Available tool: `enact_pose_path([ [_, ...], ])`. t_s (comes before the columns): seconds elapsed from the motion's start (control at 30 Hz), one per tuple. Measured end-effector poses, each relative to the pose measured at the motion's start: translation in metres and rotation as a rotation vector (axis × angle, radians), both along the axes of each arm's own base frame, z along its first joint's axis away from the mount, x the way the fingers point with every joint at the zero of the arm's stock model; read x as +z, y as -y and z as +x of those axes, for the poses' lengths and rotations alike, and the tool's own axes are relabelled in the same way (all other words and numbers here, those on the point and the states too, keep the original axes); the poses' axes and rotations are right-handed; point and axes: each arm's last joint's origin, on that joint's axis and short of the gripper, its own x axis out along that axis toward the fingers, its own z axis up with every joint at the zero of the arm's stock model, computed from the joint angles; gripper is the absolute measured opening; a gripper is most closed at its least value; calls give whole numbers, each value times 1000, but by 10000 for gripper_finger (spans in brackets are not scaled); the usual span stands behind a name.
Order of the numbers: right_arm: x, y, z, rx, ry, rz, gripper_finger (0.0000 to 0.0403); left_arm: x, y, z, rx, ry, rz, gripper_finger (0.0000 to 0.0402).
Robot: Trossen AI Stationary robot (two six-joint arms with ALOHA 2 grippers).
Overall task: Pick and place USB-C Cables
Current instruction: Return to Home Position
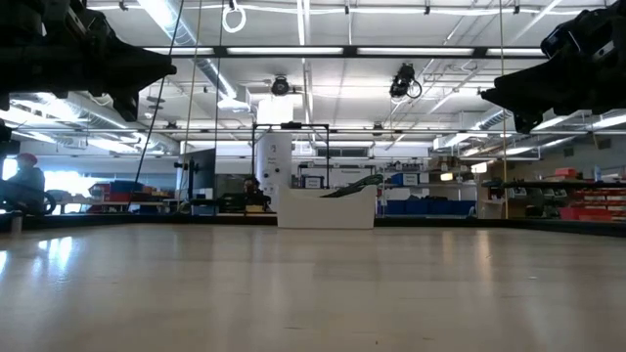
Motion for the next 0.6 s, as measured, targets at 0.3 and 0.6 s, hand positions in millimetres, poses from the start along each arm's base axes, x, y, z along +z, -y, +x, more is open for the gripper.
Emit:
enact_pose_path([
  [0.3,0,0,0,0,0,0,140,0,0,0,0,3,0,51],
  [0.6,0,0,0,1,0,0,140,-12,1,-6,-13,-118,35,60],
])
